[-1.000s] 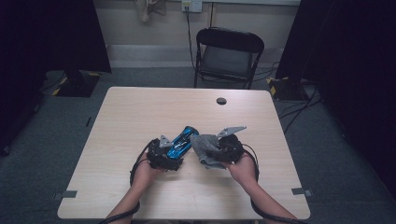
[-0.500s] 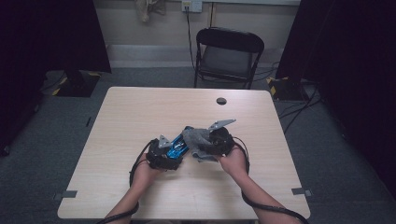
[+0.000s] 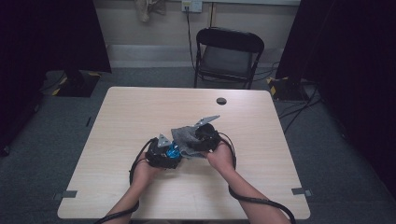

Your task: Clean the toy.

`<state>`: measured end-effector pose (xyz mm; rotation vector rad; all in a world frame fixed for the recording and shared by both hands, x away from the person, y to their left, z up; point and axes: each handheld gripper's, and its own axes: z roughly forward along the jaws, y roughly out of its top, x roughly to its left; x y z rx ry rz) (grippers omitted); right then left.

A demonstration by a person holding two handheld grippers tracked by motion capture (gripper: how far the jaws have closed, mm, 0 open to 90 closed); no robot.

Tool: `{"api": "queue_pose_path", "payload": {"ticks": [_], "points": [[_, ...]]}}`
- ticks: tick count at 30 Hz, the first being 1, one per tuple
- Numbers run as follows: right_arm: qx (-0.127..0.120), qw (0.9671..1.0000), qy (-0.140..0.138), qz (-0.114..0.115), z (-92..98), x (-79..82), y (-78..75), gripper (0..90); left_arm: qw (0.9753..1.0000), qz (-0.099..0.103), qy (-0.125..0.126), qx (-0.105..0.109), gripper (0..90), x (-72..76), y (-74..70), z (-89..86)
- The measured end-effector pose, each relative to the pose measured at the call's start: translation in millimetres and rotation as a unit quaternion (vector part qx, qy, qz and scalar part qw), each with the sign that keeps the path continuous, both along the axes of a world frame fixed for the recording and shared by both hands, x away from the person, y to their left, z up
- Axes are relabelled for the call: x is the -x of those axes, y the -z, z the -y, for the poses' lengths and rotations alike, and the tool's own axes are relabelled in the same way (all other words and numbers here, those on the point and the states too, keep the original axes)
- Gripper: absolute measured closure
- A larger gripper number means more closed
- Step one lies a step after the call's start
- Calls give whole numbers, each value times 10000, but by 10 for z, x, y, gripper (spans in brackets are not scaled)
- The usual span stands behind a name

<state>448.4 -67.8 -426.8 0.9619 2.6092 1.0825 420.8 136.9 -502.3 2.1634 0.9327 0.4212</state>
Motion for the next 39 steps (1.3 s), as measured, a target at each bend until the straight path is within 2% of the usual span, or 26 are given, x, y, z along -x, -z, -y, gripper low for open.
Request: {"api": "queue_pose_path", "payload": {"ticks": [2, 4, 6, 7, 11, 13, 15, 20, 22, 23, 28, 39], "points": [[-21, 10000, -14, 1, -9, -21, 7, 703, 9999, 24, 132, -13, 155, -11, -2, 24], [-46, 10000, 3, -3, -13, -36, 6, 703, 10000, 9, 61, 30, 167, -24, 0, 41], [-4, 10000, -11, -15, -29, -48, 12, 703, 9999, -32, -46, 97, 240, -39, -5, 13], [-13, 10000, -40, -30, -39, -54, 17, 703, 9999, -29, -61, 112, 249, -36, -3, 15], [-46, 9999, -159, -35, -102, -72, 43, 702, 9999, -3, -105, 80, 255, -27, -6, 14], [35, 9998, -212, -4, -145, -71, 52, 702, 9999, 0, -101, 82, 255, -25, -6, 11], [81, 9996, -275, -20, -204, -69, 71, 703, 9998, -40, -119, 142, 256, -14, -1, 16], [23, 9993, -358, -126, -328, -80, 154, 702, 9999, -23, -104, 114, 256, -8, -4, 4], [176, 9986, -490, -79, -377, -66, 199, 701, 9999, -17, -104, 113, 256, -8, -3, 4], [246, 9976, -646, -49, -411, -47, 243, 702, 9999, -13, -103, 116, 256, -8, -2, 4], [318, 9968, -739, -21, -412, -43, 273, 703, 9999, -14, -99, 114, 256, -4, -2, 2], [280, 9981, -540, -91, -331, -103, 248, 702, 9999, -11, -107, 114, 257, -3, -2, 2]]}}
